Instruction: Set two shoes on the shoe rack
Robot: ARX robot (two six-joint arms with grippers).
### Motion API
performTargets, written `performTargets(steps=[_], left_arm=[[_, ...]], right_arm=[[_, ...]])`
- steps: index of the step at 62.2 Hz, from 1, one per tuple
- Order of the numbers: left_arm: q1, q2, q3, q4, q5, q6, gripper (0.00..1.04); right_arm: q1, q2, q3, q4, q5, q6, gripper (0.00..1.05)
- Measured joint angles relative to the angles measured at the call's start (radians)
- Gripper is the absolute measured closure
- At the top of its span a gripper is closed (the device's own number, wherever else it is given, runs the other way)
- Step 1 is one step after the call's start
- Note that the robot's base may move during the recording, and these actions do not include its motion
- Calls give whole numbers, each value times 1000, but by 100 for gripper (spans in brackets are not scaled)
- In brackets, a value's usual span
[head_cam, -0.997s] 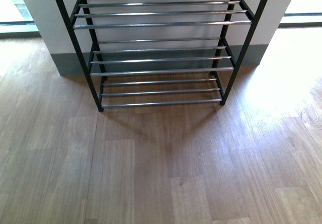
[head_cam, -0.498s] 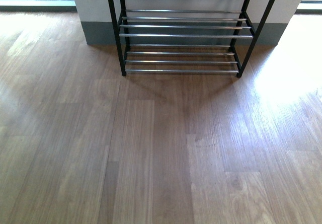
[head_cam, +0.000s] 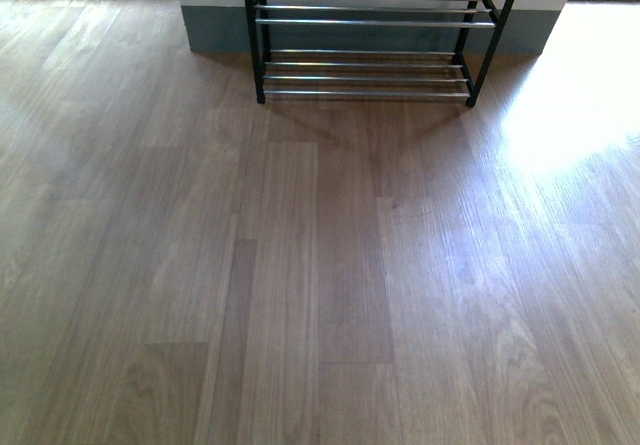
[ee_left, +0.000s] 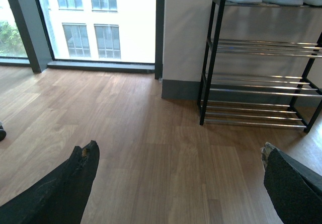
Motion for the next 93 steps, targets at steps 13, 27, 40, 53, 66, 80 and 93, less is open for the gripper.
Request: performTargets(steps=[13, 27, 40, 53, 66, 80, 93], left_arm=[[0, 0, 0, 0, 0, 0, 9], [0, 0, 0, 0, -1, 0, 9], [0, 0, 0, 0, -3, 0, 9], [0, 0, 0, 0, 2, 0, 9], [0, 0, 0, 0, 1, 0, 9], [0, 0, 0, 0, 0, 0, 9], [0, 0, 0, 0, 2, 0, 9]], right_arm=[[0, 0, 0, 0, 2, 0, 9], [0, 1, 0, 0, -2, 0, 9], [0, 0, 0, 0, -4, 0, 9], [0, 0, 0, 0, 0, 0, 9], [0, 0, 0, 0, 3, 0, 9], [0, 0, 0, 0, 2, 0, 9], [0, 0, 0, 0, 2, 0, 9]])
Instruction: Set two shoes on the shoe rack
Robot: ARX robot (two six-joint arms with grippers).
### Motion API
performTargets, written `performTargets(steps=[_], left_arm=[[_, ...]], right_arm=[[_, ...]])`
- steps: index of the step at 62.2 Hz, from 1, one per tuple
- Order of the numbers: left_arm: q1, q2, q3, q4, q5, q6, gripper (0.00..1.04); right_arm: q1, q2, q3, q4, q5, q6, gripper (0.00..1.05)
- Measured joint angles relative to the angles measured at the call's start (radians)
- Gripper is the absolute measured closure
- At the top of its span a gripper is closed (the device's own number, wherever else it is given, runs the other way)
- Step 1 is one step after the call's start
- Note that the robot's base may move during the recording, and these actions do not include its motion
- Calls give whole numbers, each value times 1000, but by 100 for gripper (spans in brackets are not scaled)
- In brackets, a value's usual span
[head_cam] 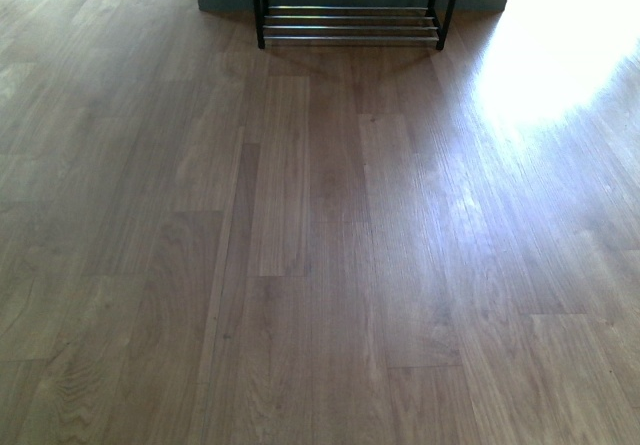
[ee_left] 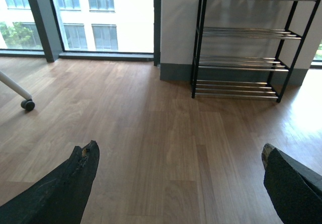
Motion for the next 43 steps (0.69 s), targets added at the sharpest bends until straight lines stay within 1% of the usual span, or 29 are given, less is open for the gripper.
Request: performTargets(steps=[43], left_arm=[[0, 0, 0, 0, -1, 0, 9]], right_arm=[[0, 0, 0, 0, 0, 0, 9]])
